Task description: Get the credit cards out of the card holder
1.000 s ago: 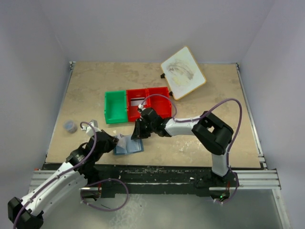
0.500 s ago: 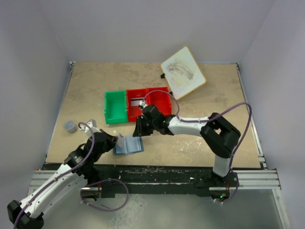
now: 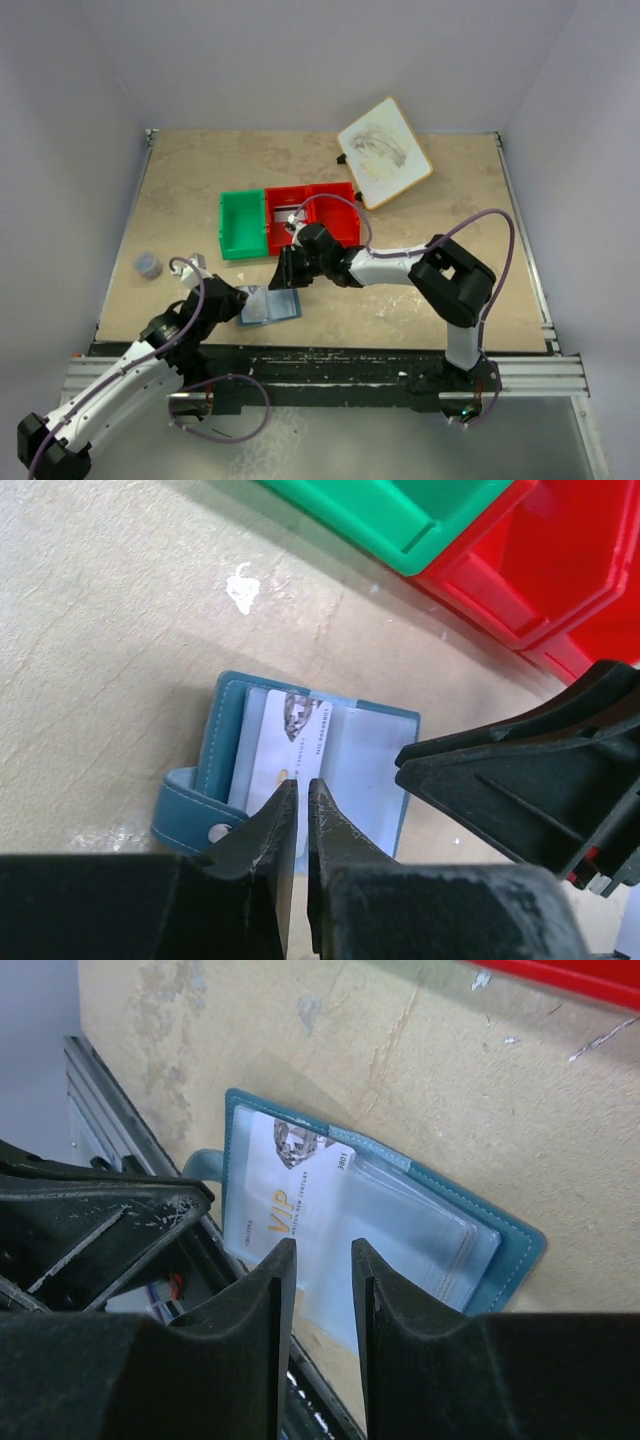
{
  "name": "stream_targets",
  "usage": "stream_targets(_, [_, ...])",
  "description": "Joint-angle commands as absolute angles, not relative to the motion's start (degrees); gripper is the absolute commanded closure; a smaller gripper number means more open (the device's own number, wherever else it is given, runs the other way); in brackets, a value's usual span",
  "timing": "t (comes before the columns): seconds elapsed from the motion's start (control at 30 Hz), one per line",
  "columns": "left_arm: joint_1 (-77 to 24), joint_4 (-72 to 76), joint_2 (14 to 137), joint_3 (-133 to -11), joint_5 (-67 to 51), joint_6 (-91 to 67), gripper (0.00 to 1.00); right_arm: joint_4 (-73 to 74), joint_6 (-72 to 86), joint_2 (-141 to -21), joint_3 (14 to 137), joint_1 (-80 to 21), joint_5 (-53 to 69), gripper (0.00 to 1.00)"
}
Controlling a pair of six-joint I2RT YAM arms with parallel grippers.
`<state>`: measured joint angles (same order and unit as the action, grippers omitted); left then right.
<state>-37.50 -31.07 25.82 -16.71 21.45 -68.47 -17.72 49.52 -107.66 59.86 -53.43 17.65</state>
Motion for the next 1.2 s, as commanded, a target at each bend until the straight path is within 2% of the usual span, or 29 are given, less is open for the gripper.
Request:
stream_targets(0.0, [-37.2,-29.1,26.5,-16.1,21.8,-68.7,0.90,-19.9,49.0,-108.8,62.0,-54.8,20.4,0.66])
stream_targets(0.2, [-37.2,-26.6,31.9,-15.0,19.6,-68.2,0.77,-17.3,47.3,-111.9,65.2,-56.3,20.2,0.66])
stream_targets(0.67, [-37.2,-29.3,37.1,-14.5,23.8,-69.6,0.70,-13.3,49.9,-116.5,63.8,-56.9,18.2,0.68])
stream_targets(0.7, [-37.2,-29.3,37.2,-14.5,23.9,-69.6,0.74,-13.4,50.0,-116.5,63.5,-56.9,18.0,0.69])
stream_targets(0.73, [-37.2,-28.7,37.4,-14.4,23.4,-69.1,0.87,-13.4,50.0,-116.5,63.2,-56.9,17.9,0.70])
stream_targets(0.8, [-37.1,-28.0,37.1,-14.6,23.1,-69.0,1.00,-13.6,50.0,-116.6,62.8,-56.9,17.8,0.70])
stream_targets(1.17, [-37.2,-34.7,37.9,-22.9,25.4,-68.2,1.00,-15.7,50.8,-116.7,61.1,-56.9,17.8,0.70])
